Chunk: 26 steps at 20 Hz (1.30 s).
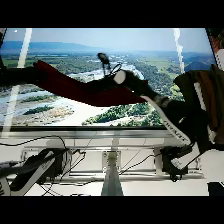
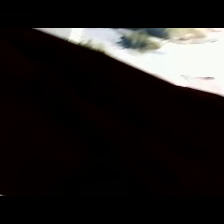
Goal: Fold the clothes and pants, and hang the long-sleeved shirts on hangers.
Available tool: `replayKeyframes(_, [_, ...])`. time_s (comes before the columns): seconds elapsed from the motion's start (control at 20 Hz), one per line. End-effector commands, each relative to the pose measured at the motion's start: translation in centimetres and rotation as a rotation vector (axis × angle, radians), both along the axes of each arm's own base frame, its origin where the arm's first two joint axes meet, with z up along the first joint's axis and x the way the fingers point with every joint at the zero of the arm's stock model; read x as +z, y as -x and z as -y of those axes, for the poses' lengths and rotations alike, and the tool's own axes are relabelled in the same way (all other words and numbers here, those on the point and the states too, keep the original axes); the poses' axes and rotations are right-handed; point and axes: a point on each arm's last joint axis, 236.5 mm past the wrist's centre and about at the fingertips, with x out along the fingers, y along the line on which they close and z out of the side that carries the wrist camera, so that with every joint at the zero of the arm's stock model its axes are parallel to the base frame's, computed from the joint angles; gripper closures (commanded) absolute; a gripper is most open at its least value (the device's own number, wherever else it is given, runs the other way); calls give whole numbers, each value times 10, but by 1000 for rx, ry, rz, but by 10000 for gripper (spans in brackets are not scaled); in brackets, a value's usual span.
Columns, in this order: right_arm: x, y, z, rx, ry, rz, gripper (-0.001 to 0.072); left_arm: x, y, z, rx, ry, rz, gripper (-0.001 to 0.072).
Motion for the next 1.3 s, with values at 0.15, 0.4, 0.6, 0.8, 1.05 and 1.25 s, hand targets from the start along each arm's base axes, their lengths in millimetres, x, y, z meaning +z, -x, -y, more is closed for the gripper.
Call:
replayKeyframes(0.15, [-1,67,-89,129,-36,4,698,20,-2,0,29,0,75,686])
replayKeyframes(0.4, [1,0,-7,106,127,51,698,7,-5,21,-33,14,39,685])
replayKeyframes(0.6, [16,-68,128,-19,296,35,698,-4,-24,90,-153,102,41,685])
replayKeyframes(0.8, [52,-110,263,-154,398,67,698,-21,-50,197,-235,180,112,686])
replayKeyframes(1.05, [81,-121,389,-317,434,63,697,-71,-60,321,-121,271,159,686])
replayKeyframes(1.25, [71,-121,451,-428,445,20,698,-98,-37,393,-37,377,152,686])
